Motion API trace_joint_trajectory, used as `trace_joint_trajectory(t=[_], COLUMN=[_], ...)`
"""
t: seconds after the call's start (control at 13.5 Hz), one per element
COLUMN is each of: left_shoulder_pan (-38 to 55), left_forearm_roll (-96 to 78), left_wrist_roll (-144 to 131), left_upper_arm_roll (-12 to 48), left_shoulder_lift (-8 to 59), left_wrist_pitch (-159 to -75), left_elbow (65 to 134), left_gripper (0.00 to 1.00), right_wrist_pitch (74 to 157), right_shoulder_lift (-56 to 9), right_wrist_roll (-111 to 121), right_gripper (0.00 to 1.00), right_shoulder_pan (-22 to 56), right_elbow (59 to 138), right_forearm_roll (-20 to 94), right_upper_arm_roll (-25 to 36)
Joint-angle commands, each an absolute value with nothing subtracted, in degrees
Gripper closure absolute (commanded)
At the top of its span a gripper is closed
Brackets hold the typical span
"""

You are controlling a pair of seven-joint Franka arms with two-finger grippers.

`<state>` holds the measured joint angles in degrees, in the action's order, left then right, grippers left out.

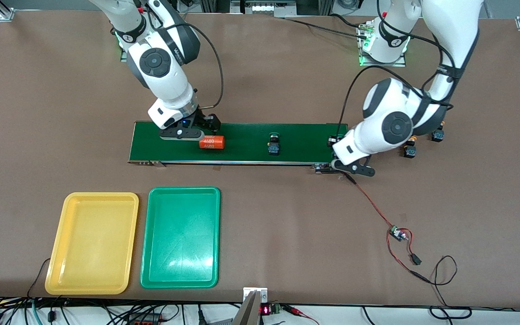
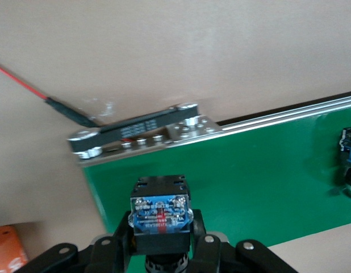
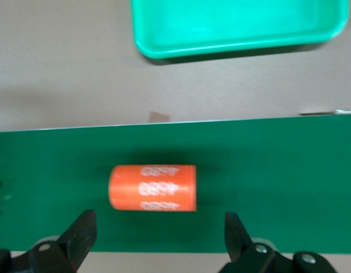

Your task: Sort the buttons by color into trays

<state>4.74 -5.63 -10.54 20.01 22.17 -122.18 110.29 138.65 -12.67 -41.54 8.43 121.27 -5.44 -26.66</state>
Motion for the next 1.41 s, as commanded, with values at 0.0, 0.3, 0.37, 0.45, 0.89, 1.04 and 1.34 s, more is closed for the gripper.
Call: trace_joint_trajectory(t=[0.0, 0.3, 0.37, 0.45, 0.89, 1.04, 1.34], left_shoulder_pan=[6.9, 8.1, 8.1, 8.2, 8.5, 8.5, 7.2], left_forearm_roll=[-6.7, -6.6, -6.6, -6.6, -6.3, -6.1, -6.3], left_wrist_roll=[-12.7, -13.9, -13.9, -13.9, -13.6, -13.1, -13.4], left_upper_arm_roll=[19.7, 19.7, 19.7, 19.7, 19.7, 19.7, 19.6], left_shoulder_lift=[20.5, 21.0, 21.2, 21.4, 22.9, 23.3, 21.7], left_wrist_pitch=[-125.8, -128.7, -129.0, -129.2, -133.3, -133.5, -132.2], left_elbow=[113.4, 116.1, 116.5, 116.6, 117.6, 117.0, 115.5], left_gripper=[1.00, 0.97, 0.96, 0.96, 0.81, 0.31, 0.00], right_wrist_pitch=[141.3, 141.7, 141.7, 141.8, 142.3, 143.6, 143.7], right_shoulder_lift=[-14.1, -14.6, -14.6, -14.6, -17.0, -17.6, -17.8], right_wrist_roll=[-43.8, -43.9, -43.9, -43.9, -43.9, -43.9, -43.9], right_gripper=[0.00, 0.00, 0.00, 0.00, 0.00, 0.00, 0.00], right_shoulder_pan=[9.3, 9.4, 9.4, 9.4, 9.5, 9.5, 9.5], right_elbow=[120.1, 120.1, 120.1, 120.1, 120.1, 120.4, 120.3], right_forearm_roll=[-7.3, -7.3, -7.4, -7.6, -9.7, -10.6, -10.6], right_upper_arm_roll=[-26.7, -26.6, -26.6, -26.5, -26.4, -26.3, -26.3])
